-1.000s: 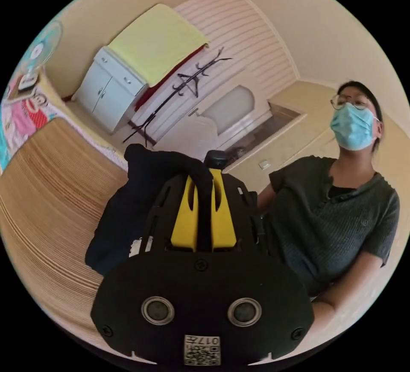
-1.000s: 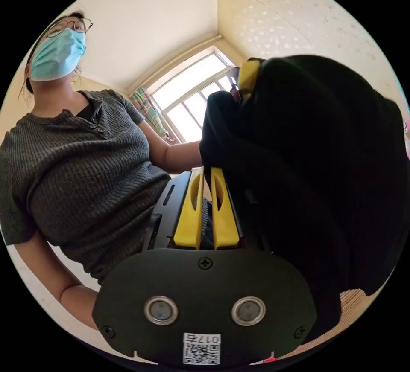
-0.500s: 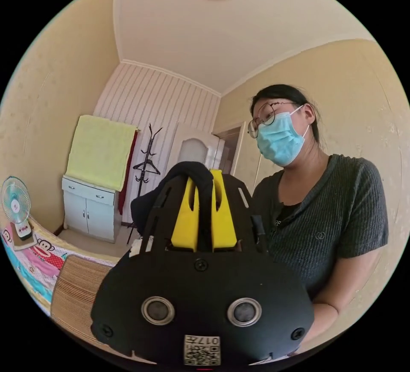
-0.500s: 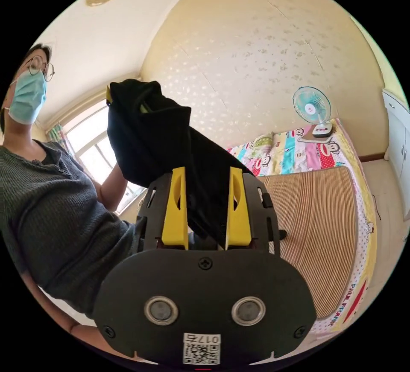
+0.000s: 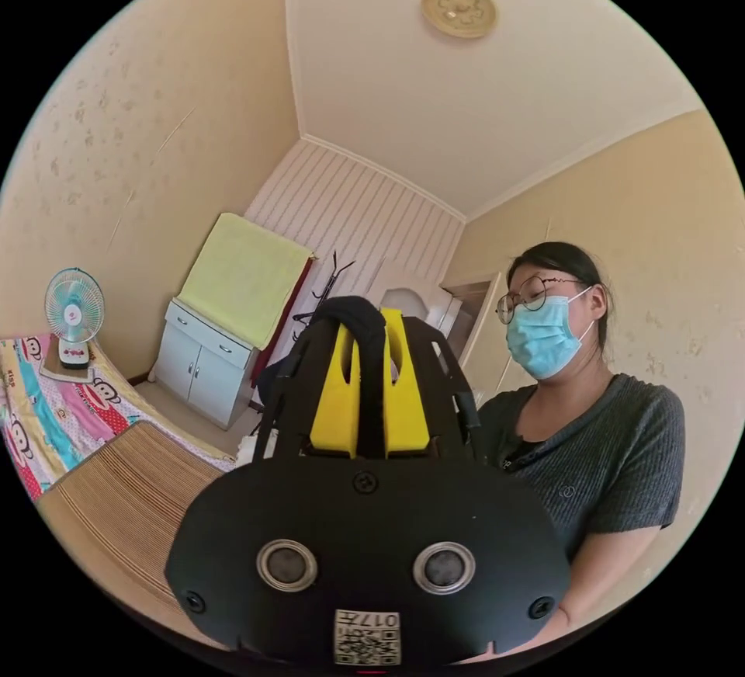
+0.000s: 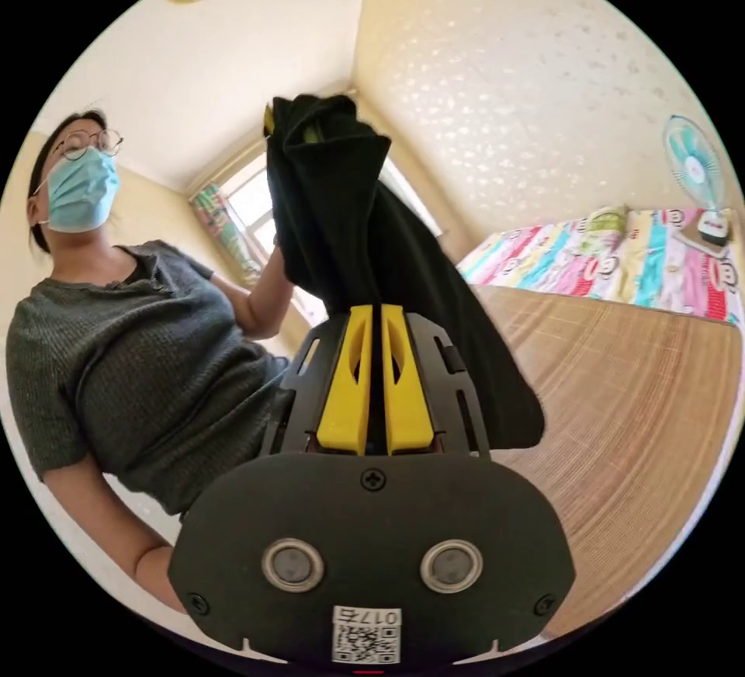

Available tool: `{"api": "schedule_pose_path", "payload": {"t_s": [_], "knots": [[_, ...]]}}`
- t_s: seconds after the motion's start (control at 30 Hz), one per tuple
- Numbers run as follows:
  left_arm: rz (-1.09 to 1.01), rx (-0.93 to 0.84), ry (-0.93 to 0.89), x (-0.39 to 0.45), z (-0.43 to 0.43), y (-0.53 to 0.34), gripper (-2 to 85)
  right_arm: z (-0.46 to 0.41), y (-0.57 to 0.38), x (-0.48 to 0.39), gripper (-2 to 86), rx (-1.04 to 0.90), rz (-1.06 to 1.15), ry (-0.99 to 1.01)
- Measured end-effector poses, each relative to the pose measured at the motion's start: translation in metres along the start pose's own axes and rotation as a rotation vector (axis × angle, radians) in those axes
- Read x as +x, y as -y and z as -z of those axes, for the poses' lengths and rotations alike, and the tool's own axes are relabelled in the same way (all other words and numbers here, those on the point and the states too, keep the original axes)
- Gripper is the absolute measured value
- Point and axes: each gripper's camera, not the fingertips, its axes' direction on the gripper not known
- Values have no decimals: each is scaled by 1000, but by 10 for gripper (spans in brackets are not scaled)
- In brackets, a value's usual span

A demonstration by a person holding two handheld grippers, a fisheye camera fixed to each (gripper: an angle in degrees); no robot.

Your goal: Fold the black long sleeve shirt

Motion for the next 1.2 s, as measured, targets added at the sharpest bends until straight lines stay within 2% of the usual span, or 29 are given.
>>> {"api": "schedule_pose_path", "payload": {"t_s": [0.13,0.17,0.27,0.33,0.63,0.7,0.8,0.9,0.97,1.03,1.13,1.2], "knots": [[-25,-99,111,18,6,12,45,85,31,-46,22,219,46,-394],[-25,-170,160,15,7,16,45,104,39,-68,21,300,73,-488],[62,-303,314,-5,8,16,42,116,63,-123,20,367,162,-634],[71,-350,307,-7,0,11,41,106,70,-154,19,402,231,-713],[-72,-442,339,47,-26,-2,41,78,59,-249,17,508,421,-908],[-203,-483,415,82,-39,7,41,81,59,-261,16,552,446,-941],[-235,-502,598,106,-52,32,34,89,65,-269,16,626,471,-941],[-211,-463,713,111,-67,65,30,93,84,-259,17,651,455,-947],[-140,-416,764,97,-71,85,30,92,114,-224,17,636,315,-1042],[-89,-412,741,67,-73,104,31,89,146,-173,17,583,200,-1064],[35,-531,802,-26,-85,136,36,69,216,-42,18,376,-17,-1083],[168,-637,915,-136,-92,154,46,43,253,54,19,211,-142,-1131]]}}
